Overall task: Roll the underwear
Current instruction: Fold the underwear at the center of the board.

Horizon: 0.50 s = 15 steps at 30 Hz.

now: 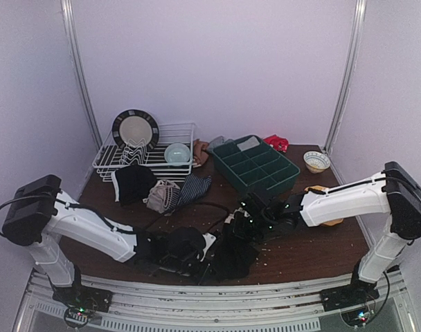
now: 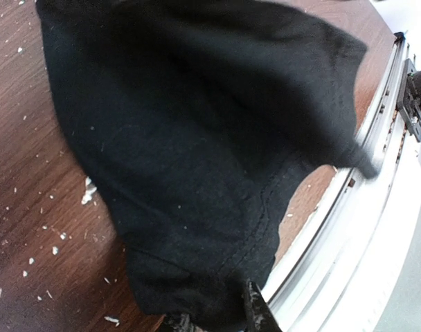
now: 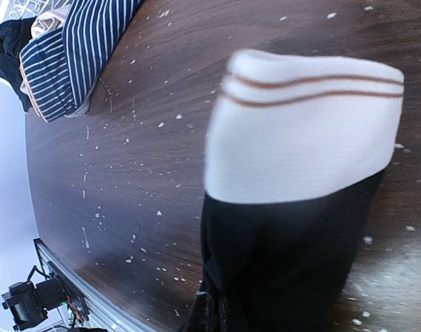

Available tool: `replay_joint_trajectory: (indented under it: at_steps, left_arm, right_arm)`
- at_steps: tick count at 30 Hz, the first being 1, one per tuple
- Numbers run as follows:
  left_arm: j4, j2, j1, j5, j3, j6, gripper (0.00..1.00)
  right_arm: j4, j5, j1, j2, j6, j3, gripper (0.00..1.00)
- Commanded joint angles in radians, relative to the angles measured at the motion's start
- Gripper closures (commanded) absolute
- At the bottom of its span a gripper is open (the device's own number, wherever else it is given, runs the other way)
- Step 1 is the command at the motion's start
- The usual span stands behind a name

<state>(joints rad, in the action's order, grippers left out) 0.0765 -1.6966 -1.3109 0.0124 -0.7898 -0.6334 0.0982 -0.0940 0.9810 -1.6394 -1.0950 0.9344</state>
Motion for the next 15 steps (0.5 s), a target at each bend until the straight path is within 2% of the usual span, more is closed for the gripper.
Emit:
replay_joint_trajectory:
  at_steps: [1, 7, 15]
  left_arm:
    - [0.043, -0.015, -0.004, 0.003, 0.016, 0.004, 0.81]
    - [0.064, -0.02, -0.004, -0.001, 0.032, 0.001, 0.83]
    - [0.078, -0.01, -0.004, -0.016, 0.069, -0.008, 0.84]
  right_arm:
    - [-0.03, -0.027, 0.026, -0.066, -0.02, 0.072, 1.0]
    - [-0.029, -0.039, 0.038, -0.149, -0.021, 0.126, 1.0]
    - [-0.028, -0.101, 0.064, -0.214, 0.022, 0.201, 0.82]
